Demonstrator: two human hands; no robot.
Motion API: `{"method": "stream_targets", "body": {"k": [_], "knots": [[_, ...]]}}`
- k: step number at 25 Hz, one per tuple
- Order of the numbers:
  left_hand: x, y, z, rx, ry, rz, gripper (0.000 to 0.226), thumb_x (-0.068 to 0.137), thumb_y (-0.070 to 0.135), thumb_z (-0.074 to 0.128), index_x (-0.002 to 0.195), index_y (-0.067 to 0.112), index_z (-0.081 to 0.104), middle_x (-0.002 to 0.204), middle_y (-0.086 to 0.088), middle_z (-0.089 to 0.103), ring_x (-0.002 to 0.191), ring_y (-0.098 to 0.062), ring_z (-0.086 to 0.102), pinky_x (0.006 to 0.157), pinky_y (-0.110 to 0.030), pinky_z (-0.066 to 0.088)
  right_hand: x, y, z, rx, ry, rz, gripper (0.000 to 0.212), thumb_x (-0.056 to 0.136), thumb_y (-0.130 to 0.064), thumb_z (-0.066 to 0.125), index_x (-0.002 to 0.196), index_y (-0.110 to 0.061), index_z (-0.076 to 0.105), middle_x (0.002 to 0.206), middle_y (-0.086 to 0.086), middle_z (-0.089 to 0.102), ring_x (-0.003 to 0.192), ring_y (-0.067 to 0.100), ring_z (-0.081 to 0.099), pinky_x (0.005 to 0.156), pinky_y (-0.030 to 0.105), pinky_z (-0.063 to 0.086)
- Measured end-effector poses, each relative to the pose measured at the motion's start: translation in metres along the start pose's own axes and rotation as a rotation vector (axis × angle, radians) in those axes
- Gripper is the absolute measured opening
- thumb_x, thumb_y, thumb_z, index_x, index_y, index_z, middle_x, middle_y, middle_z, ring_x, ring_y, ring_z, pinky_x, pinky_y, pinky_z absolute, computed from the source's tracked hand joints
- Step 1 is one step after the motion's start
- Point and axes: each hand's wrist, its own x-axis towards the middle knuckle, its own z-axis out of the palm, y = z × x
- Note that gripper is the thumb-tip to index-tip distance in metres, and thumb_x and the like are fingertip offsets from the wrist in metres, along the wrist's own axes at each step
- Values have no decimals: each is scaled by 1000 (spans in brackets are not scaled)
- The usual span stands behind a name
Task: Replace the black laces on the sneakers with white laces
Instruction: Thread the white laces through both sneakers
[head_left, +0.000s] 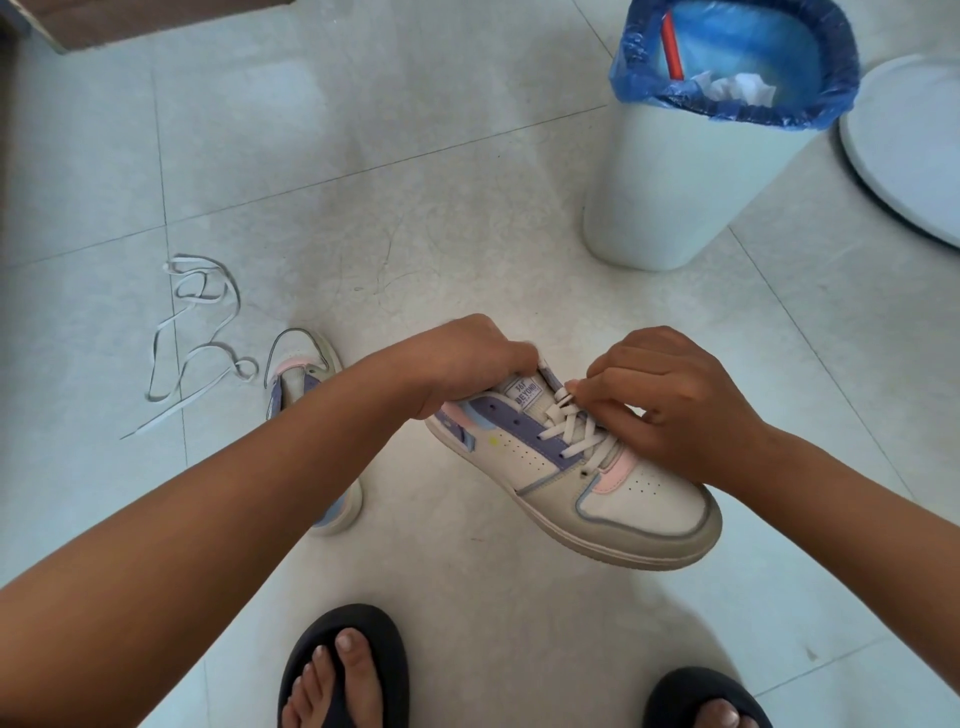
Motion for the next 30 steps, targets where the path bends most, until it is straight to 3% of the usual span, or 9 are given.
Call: {"method": "stream_targets", "body": {"k": [6,14,19,23,27,30], "knots": [[7,-2,6,7,111,-14,28,84,32,55,63,13,58,64,-4,64,52,-16,58,48,-19,42,10,8,2,-28,-162,-122,6,79,-8,69,76,-9,73,70,2,68,61,25,63,65,33,49],[11,-9,6,-66,95,-85,25,85,31,55,70,11,60,62,-4,64,51,-17,59,47,-19,42,4,2,14,-286,-119,-244,16,88,0,58,82,-5,72,78,6,68,72,24,65,76,34,52],[12,-11,10,-166,66,-90,22,82,26,57,68,9,60,66,-9,64,59,-24,60,61,-29,47,6,4,13,-213,-46,-256,17,89,1,58,78,-3,72,78,8,67,70,25,64,75,35,46],[10,-11,11,-158,80,-107,22,82,28,57,74,9,62,75,-12,68,64,-26,63,61,-30,50,3,4,17,-35,-28,-117,29,93,-1,49,78,0,73,78,11,69,70,27,65,74,35,42],[6,-10,10,-208,57,-108,20,82,25,58,75,7,63,72,-12,65,66,-26,60,66,-32,48,11,3,11,153,-154,-9,17,78,10,62,76,-2,74,79,9,69,72,25,64,71,32,43],[-1,-16,6,-326,-15,-97,20,83,20,59,81,2,65,73,-15,64,69,-28,60,70,-35,47,16,2,-1,469,-310,317,9,80,-9,70,81,-16,76,83,-6,66,82,9,57,76,18,42]]}}
